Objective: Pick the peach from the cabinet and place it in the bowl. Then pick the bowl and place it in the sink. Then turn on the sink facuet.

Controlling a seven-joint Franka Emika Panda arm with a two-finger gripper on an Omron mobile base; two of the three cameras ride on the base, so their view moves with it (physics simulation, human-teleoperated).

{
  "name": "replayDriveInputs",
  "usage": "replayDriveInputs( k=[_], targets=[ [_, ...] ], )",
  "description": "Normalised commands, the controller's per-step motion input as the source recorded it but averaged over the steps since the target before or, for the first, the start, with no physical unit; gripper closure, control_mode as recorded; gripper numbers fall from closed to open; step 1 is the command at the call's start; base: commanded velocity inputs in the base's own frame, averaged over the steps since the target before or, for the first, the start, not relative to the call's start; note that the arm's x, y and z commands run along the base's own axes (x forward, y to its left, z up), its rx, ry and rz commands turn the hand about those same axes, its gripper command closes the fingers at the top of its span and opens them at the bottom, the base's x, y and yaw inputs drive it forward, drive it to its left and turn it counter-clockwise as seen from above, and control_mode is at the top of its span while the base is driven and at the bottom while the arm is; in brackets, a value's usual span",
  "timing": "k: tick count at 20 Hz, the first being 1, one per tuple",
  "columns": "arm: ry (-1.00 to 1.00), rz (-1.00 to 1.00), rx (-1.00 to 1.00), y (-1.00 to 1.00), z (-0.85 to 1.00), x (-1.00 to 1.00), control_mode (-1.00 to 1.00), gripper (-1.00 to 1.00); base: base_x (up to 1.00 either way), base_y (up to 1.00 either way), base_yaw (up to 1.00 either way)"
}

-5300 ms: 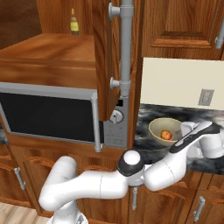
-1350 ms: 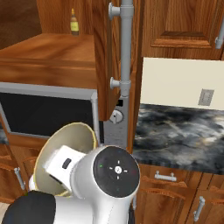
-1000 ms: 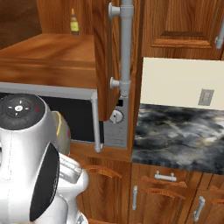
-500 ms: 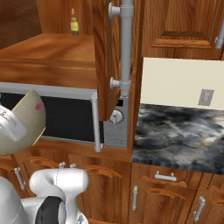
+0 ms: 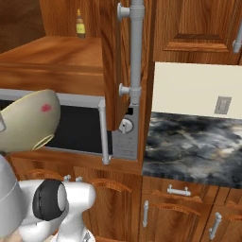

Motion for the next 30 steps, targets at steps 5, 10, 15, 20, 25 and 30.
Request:
replayDriveInputs(
  k=[5, 10, 15, 20, 25, 30],
  targets=[
    [-0.05, -0.62, 0.08, 0.0, 0.21, -0.12, -1.0, 1.0, 0.0, 0.0, 0.0],
    [-0.31, -0.54, 0.05, 0.04, 0.01, -0.23, -1.0, 1.0, 0.0, 0.0, 0.0],
    [-0.34, -0.38, 0.06, 0.28, 0.0, 0.21, -1.0, 1.0, 0.0, 0.0, 0.0],
    [-0.37, -0.2, 0.06, 0.42, 0.0, 0.49, -1.0, 1.0, 0.0, 0.0, 0.0],
    [-0.33, -0.1, 0.13, 0.28, -0.23, 0.65, -1.0, 1.0, 0.0, 0.0, 0.0],
    [-0.16, -0.03, 0.23, 0.03, -0.69, 0.97, -1.0, 1.0, 0.0, 0.0, 0.0]
  ],
)
